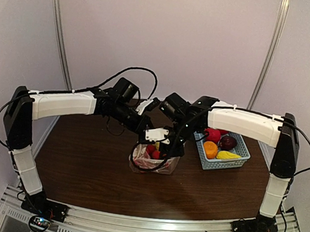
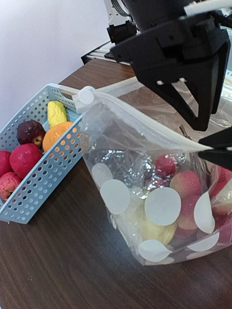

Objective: Open the zip-top bag and remove the fake food

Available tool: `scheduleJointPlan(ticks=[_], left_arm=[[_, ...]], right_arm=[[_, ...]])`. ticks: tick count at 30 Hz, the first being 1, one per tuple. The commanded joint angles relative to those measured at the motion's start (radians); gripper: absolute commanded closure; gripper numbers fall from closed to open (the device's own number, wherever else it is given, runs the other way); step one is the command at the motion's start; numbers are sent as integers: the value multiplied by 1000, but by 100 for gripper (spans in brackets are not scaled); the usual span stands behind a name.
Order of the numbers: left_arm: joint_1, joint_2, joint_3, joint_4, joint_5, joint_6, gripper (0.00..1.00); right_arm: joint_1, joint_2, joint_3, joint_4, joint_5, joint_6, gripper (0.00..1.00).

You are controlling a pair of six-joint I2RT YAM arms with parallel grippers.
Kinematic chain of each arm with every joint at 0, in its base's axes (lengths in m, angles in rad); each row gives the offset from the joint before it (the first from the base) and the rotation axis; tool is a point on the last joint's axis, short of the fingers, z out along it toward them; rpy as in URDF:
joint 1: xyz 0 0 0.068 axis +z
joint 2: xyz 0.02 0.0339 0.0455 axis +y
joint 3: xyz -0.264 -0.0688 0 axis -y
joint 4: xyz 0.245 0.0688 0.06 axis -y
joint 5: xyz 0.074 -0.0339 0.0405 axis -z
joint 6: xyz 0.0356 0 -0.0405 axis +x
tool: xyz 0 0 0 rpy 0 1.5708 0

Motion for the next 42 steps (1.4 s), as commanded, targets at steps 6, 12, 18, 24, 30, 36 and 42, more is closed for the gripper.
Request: scheduleJointPlan(ticks=[6,12,18,24,30,36,42], left_arm=[[-7,36,-17,96,164,-126,100],[-16,50,-27,98,151,-141,100],[-21,52,-30,98,151,-145,100],[-27,56,-30,98,146,-144,100],[-28,58,-15,73,141,-128,100],[-28,56,2,46,125,-108,100],[-28,52,10,39,121,-101,100]], right_arm=[[35,2,-198,145,79,121,59],[39,-36,-314,308,181,177,46],[40,-6,-342,352,222,206,44],[39,16,-312,340,271,228,62],[39,-27,-262,294,330,207,79],[40,-72,-192,228,357,181,93],[39,-103,-102,149,367,146,99]])
